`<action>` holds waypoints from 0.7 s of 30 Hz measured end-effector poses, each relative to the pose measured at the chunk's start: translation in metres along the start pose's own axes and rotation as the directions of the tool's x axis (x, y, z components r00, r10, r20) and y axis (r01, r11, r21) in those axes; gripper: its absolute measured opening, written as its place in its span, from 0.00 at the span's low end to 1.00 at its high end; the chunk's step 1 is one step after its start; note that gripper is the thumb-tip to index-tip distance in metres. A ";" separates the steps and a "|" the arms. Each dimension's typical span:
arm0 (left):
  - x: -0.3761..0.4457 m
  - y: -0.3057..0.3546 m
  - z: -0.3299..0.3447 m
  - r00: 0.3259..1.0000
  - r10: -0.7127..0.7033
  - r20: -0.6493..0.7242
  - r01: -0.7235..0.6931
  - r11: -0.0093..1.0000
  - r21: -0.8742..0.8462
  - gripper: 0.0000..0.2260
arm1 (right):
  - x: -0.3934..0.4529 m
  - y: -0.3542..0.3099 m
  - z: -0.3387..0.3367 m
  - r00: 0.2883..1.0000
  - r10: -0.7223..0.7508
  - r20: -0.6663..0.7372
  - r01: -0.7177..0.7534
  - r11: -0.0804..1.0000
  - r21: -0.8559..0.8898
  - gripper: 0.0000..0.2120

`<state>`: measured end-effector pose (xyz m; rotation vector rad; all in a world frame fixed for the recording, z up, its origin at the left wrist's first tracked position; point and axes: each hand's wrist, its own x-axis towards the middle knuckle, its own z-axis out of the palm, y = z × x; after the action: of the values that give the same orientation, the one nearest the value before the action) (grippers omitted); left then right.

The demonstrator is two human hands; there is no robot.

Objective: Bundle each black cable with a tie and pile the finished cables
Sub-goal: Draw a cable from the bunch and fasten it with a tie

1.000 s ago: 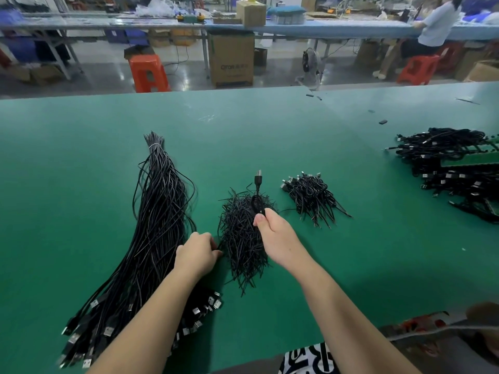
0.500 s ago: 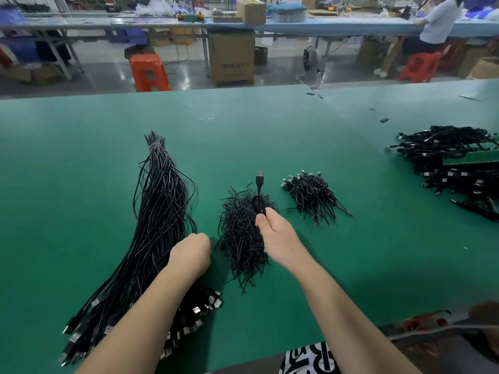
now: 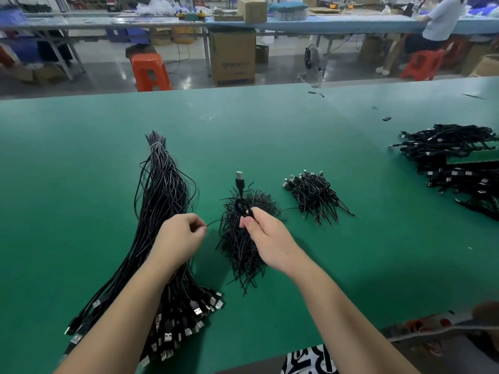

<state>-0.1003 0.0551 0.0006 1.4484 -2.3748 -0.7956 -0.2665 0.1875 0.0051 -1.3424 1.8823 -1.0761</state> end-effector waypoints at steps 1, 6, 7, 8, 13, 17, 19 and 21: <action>-0.003 0.006 -0.001 0.999 0.029 -0.022 -0.031 0.992 -0.123 0.05 | 0.000 -0.002 0.003 1.000 -0.011 0.026 0.011 1.000 -0.011 0.12; -0.017 0.031 -0.001 0.978 0.184 -0.095 -0.205 0.925 -0.320 0.07 | 0.003 0.000 0.017 0.995 0.002 0.097 -0.004 1.000 0.020 0.16; -0.018 0.033 -0.001 0.975 0.198 -0.105 -0.221 0.921 -0.320 0.08 | 0.003 0.001 0.018 0.995 0.008 0.096 -0.010 1.000 0.026 0.19; -0.019 0.034 0.000 0.971 0.211 -0.109 -0.235 0.920 -0.314 0.08 | 0.004 0.001 0.019 0.996 0.012 0.092 -0.017 0.999 0.049 0.21; -0.022 0.034 0.003 0.941 0.314 -0.125 -0.333 0.924 -0.189 0.07 | 0.005 0.002 0.018 0.997 0.054 0.048 -0.065 0.966 0.249 0.11; -0.027 0.034 0.007 0.880 0.430 -0.203 -0.441 0.897 -0.013 0.03 | 0.006 -0.001 0.013 0.990 0.140 0.023 -0.134 0.873 0.469 0.12; -0.028 0.034 0.008 0.861 0.463 -0.212 -0.466 0.884 0.039 0.04 | 0.004 -0.004 0.010 0.988 0.135 0.073 -0.153 0.829 0.537 0.12; -0.027 0.035 0.008 0.855 0.468 -0.225 -0.470 0.881 0.050 0.04 | 0.000 -0.007 0.010 0.988 0.079 0.132 -0.140 0.813 0.565 0.11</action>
<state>-0.1168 0.0941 0.0155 0.8337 -2.3842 -0.4762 -0.2550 0.1835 0.0061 -0.9031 1.3718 -1.3449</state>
